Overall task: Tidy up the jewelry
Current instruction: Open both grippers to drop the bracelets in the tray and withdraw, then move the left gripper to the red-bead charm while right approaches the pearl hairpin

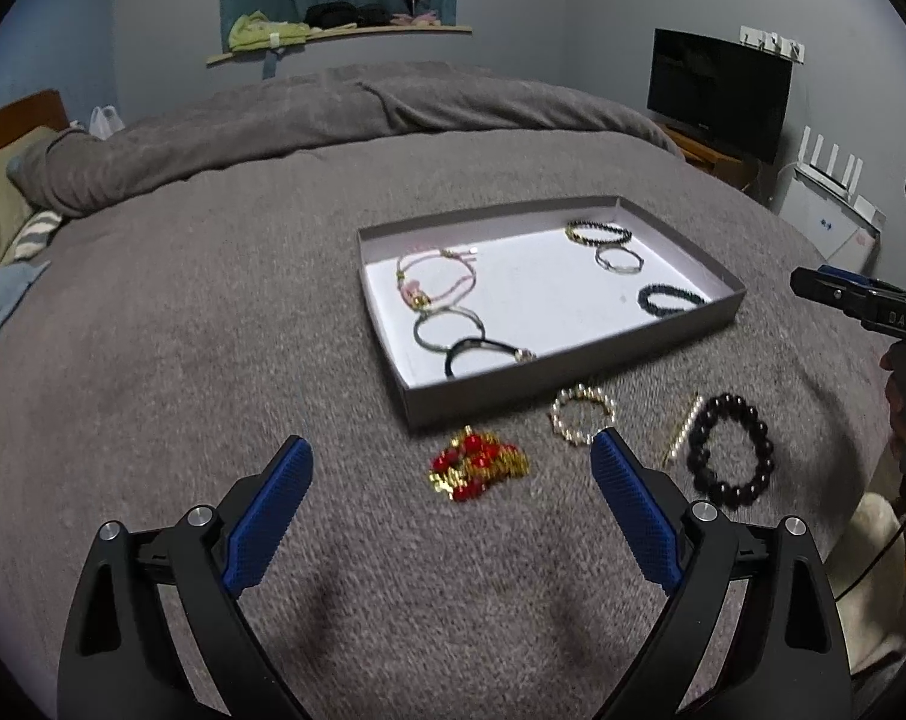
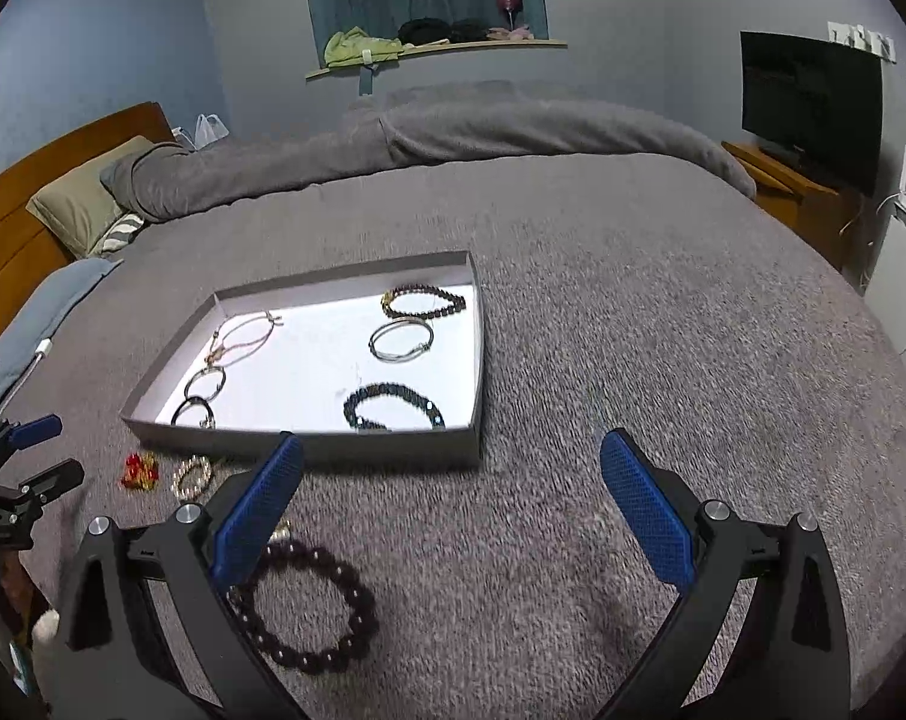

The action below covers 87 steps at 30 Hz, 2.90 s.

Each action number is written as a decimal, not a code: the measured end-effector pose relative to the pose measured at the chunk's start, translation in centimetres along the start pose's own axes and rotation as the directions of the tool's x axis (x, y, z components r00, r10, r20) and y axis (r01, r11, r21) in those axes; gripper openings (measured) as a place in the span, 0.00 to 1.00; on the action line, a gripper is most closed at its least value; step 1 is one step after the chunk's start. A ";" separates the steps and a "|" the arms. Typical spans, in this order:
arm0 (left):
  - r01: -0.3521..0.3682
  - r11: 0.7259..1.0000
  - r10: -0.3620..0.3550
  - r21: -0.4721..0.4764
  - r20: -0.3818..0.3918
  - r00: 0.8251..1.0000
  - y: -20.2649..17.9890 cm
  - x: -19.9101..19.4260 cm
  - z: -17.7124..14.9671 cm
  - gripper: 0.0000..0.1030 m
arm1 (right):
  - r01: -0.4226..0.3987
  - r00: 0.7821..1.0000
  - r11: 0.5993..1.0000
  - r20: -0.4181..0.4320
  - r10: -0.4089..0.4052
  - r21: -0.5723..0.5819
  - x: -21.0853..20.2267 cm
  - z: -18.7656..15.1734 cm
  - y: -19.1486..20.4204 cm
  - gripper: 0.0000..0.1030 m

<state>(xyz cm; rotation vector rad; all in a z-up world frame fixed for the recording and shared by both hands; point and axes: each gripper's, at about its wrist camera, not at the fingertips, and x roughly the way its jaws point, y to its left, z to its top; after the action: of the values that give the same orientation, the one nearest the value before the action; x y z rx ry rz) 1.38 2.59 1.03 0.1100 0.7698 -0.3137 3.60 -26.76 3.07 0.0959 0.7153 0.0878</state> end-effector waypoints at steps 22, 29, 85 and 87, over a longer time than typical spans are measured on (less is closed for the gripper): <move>-0.006 1.000 0.006 -0.007 -0.068 0.998 -0.7 1.8 -2.2 0.91 | -0.040 0.997 0.994 -0.075 0.033 -0.105 0.1 -4.6 2.7 0.95; -0.040 0.999 0.040 0.005 -0.060 0.997 -0.1 1.8 -2.6 0.91 | -0.086 0.993 0.983 -0.097 0.071 -0.164 1.0 -5.3 5.5 0.95; 0.054 0.996 -0.056 -0.071 -0.017 0.998 2.0 3.1 -1.2 0.42 | -0.200 0.976 0.956 -0.126 0.176 -0.215 2.7 -4.6 8.2 0.68; 0.040 0.997 -0.042 -0.065 -0.032 0.999 2.2 3.4 -1.2 0.36 | -0.203 0.976 0.955 -0.125 0.179 -0.215 2.6 -4.5 8.2 0.68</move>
<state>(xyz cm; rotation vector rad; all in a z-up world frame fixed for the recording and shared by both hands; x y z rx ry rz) 3.52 4.11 -2.24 0.0390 0.8149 -0.3270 2.21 -18.03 -1.09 -0.0591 0.7949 0.3620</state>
